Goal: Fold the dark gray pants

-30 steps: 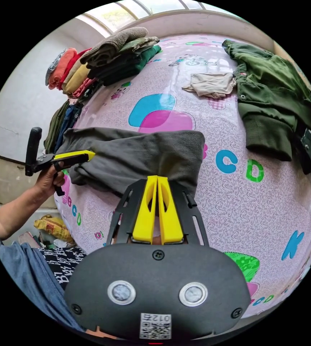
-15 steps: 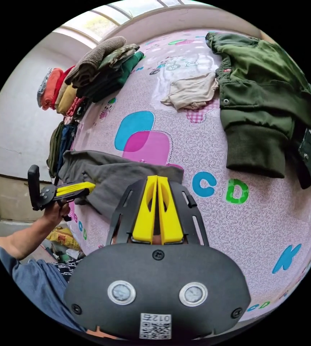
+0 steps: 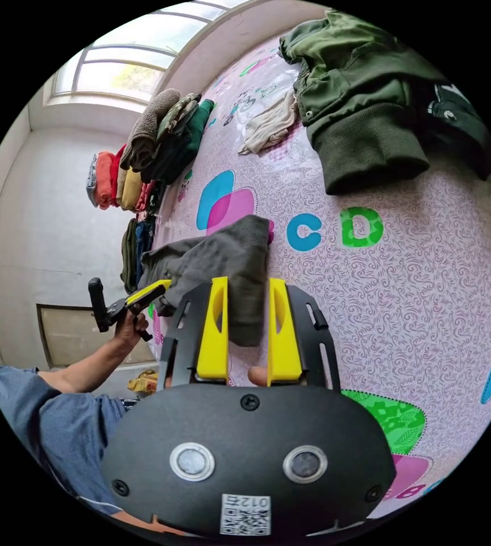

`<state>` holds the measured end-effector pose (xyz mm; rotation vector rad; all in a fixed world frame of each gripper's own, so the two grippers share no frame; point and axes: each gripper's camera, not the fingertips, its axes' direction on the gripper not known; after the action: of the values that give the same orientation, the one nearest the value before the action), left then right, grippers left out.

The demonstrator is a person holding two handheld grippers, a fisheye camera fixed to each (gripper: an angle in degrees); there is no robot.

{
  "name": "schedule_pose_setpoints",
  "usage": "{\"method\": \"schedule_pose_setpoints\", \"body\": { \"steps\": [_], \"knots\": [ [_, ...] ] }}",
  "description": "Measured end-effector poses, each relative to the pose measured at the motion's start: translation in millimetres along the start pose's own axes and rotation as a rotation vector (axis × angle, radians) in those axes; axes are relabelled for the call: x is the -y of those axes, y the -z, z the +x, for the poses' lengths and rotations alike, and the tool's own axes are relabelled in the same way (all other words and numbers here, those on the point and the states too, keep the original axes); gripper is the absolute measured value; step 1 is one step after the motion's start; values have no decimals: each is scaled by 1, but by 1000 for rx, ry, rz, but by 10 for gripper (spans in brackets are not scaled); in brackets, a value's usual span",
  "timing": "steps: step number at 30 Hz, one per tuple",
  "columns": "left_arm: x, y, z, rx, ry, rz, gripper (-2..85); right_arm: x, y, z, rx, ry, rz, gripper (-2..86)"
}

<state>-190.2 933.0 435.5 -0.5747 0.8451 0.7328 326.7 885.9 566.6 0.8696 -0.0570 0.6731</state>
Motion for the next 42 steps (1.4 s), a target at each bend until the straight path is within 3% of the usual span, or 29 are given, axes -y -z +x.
{"method": "schedule_pose_setpoints", "body": {
  "steps": [7,11,14,19,30,35,42],
  "knots": [
    [2,3,-21,-60,62,0,4,6,9,37,161,-86,24,32],
    [5,28,-25,-62,56,87,4,3,26,47,228,-72,41,24],
    [9,14,-30,-8,84,-22,4,0,42,49,260,-54,54,21],
    [5,6,-39,-82,102,-52,4,-6,81,46,292,-18,62,18],
    [8,17,6,-312,-121,-115,4,-58,204,17,339,-26,121,17],
    [27,63,-69,-251,-33,44,4,-73,209,-19,370,-18,137,16],
    [58,65,-180,-303,117,-25,4,-57,167,-83,443,-32,150,17]
  ]
}}
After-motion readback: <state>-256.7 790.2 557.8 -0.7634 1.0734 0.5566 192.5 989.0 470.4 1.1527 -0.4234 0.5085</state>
